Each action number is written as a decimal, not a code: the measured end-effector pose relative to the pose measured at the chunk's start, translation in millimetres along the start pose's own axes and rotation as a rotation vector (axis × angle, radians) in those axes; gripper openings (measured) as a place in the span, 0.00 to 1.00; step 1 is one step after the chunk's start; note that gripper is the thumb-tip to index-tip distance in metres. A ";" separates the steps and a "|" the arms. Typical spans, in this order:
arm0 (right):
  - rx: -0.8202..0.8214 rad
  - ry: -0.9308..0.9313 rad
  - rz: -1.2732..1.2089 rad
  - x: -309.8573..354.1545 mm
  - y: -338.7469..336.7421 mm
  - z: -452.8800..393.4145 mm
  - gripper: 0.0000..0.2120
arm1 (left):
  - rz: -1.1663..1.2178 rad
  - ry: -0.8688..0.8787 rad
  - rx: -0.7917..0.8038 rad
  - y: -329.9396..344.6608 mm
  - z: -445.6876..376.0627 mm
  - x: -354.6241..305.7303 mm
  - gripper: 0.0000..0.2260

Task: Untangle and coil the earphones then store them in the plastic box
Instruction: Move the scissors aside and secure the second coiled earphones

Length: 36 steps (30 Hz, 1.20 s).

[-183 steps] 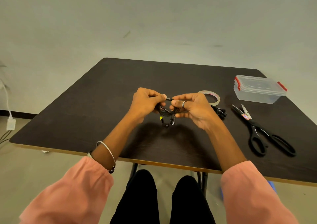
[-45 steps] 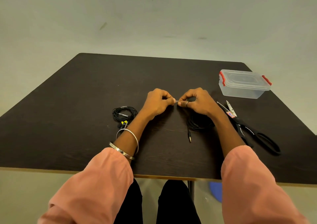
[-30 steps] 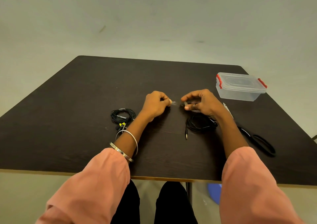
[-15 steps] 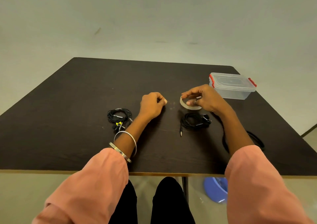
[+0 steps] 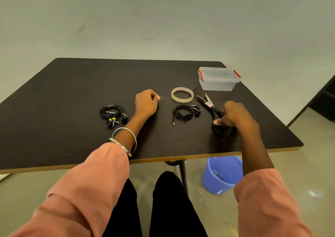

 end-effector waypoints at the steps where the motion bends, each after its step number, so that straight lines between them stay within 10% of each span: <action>1: 0.010 -0.003 0.000 -1.0 0.9 1.8 0.22 | 0.010 0.002 -0.002 -0.2 1.1 -1.0 0.05; 6: -0.061 0.002 -0.119 1.4 -2.1 7.3 0.34 | 0.077 0.019 -0.062 -3.1 4.5 -0.5 0.06; 22: -0.324 0.090 -0.120 7.3 1.8 16.8 0.23 | 0.034 0.064 -0.067 -1.4 7.7 -0.5 0.07; 36: -0.212 -0.576 0.049 83.7 -51.3 51.5 0.32 | 0.008 0.060 -0.106 -3.2 -4.1 4.9 0.07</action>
Point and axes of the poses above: each hand's wrist, its own z-axis away from the middle knuckle, its own y-axis out of the palm, x = y × z, the point moved 7 cm from there along -z, towards the middle knuckle, and after that the axes turned 12 degrees about y, right-handed, at the moved point
